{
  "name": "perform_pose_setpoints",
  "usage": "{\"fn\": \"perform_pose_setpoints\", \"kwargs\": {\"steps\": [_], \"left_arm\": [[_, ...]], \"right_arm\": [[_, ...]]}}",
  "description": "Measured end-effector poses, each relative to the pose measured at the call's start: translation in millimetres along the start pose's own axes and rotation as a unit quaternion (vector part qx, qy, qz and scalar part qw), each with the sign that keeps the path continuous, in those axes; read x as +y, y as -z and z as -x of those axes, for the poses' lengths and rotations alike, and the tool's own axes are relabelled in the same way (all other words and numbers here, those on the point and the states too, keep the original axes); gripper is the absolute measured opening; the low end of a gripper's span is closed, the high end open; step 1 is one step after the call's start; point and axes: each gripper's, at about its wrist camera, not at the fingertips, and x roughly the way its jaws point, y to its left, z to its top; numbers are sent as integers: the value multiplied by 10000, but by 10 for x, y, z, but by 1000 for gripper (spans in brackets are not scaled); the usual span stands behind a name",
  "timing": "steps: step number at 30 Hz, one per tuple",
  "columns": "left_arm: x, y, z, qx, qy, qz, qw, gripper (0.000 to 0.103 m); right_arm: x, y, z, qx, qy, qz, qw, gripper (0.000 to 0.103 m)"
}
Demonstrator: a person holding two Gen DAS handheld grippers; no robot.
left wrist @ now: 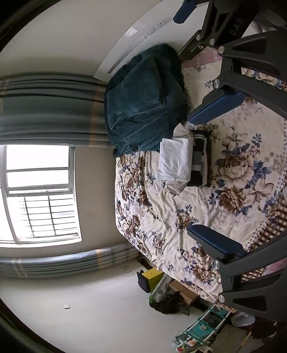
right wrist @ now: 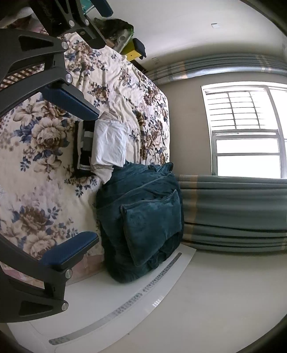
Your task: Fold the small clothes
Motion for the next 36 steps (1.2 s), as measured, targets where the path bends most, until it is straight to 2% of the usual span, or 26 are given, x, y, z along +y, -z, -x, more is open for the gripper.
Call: {"fn": "perform_pose_setpoints", "kwargs": {"steps": [12,13,14,36], "left_arm": [[-5,-9,17,11,21,-24,10000,93],[-13,-7,24,12,3,-44,10000,95],[-15,-3,21,16,2,-49,10000,103],[63,27,64,34,-52,86,9999,103]], "right_arm": [[0,25,-86,132,4,-22,9999,102],[2,30,-86,141,24,-11,9999,102],[5,37,-90,147,20,-18,9999,102],[86,35,-110,111,-13,56,9999,102]]}}
